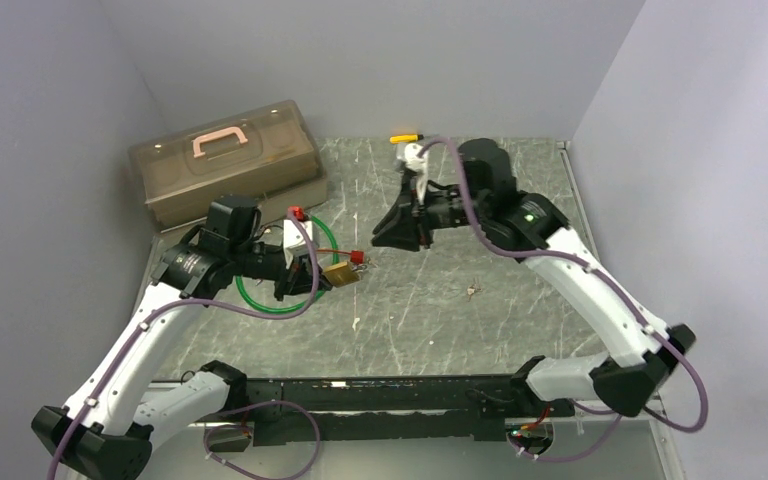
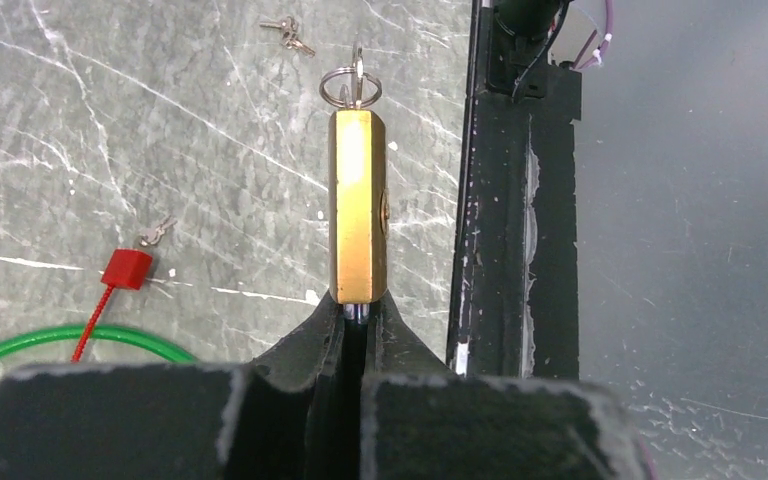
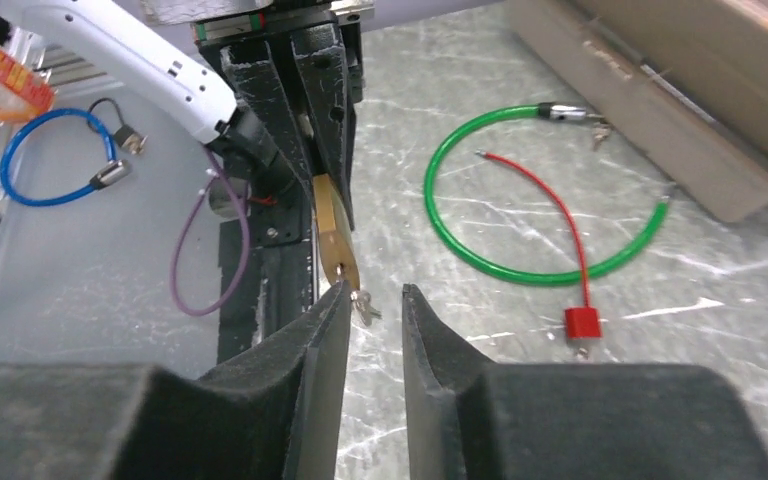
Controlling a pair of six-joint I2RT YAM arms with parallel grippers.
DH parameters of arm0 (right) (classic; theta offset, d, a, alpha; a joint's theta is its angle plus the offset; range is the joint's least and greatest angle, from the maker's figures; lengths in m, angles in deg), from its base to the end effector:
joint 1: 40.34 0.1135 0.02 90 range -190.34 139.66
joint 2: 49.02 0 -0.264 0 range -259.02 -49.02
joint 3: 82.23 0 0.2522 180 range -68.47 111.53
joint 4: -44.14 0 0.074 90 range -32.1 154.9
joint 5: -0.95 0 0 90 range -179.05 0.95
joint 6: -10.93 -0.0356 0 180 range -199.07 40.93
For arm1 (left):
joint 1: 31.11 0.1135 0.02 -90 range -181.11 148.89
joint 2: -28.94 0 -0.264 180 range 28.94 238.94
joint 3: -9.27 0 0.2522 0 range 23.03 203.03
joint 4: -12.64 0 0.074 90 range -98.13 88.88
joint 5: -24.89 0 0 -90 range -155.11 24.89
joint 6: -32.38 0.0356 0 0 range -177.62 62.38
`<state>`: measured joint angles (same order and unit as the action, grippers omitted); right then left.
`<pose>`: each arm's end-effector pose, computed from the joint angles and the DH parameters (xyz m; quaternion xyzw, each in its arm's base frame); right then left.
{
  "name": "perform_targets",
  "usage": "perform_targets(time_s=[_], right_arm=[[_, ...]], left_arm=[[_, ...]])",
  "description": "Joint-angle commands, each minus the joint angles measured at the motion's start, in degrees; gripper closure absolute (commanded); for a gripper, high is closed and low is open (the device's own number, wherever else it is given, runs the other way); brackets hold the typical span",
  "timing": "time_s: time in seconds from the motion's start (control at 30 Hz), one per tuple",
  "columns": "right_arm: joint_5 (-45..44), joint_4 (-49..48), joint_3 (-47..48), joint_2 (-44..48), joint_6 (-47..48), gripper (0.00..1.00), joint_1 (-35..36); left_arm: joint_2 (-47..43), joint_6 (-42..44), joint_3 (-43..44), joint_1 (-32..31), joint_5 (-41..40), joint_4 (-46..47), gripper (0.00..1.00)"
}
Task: Unlock with the key
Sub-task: Unlock the lock.
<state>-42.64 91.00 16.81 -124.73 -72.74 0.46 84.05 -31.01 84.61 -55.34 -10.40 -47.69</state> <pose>0.1927 0.2004 0.4299 -0.5053 0.6183 0.4640 0.3835 0.1504 -0.0995 0.3563 0.5207 0.6441 -0.4087 0.3832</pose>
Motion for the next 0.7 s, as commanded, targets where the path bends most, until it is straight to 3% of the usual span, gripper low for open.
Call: perform_targets(time_s=[0.0, 0.03, 0.1, 0.33, 0.47, 0.67], right_arm=[[1.07, -6.02, -2.63, 6.07, -3.05, 0.79, -2.28], [1.19, -6.11, -3.06, 6.2, -3.17, 0.89, -2.3], [1.25, -5.8, -3.62, 5.75, -3.34, 1.0, -2.3], [-3.53, -6.57, -5.91, 5.23, -3.92, 1.0, -2.06], [-24.23, -11.09, -10.03, 7.62, -5.9, 1.0, 0.39], [-51.53, -16.81, -13.97, 8.35, -2.56, 1.0, 10.54]], left_arm=[[-2.07, -2.61, 0.68, 0.58, 4.74, 4.41, 1.0], [-1.97, -3.32, 0.86, 0.59, 4.7, 5.02, 1.0], [-1.71, -4.75, 1.27, 0.75, 5.05, 6.17, 1.0], [-1.0, -7.29, 2.05, 0.85, 5.04, 8.61, 1.0], [-1.06, -12.97, 1.75, 1.43, 1.92, 12.98, 1.0], [-0.37, -20.64, 1.39, 1.73, -1.68, 17.76, 1.0]])
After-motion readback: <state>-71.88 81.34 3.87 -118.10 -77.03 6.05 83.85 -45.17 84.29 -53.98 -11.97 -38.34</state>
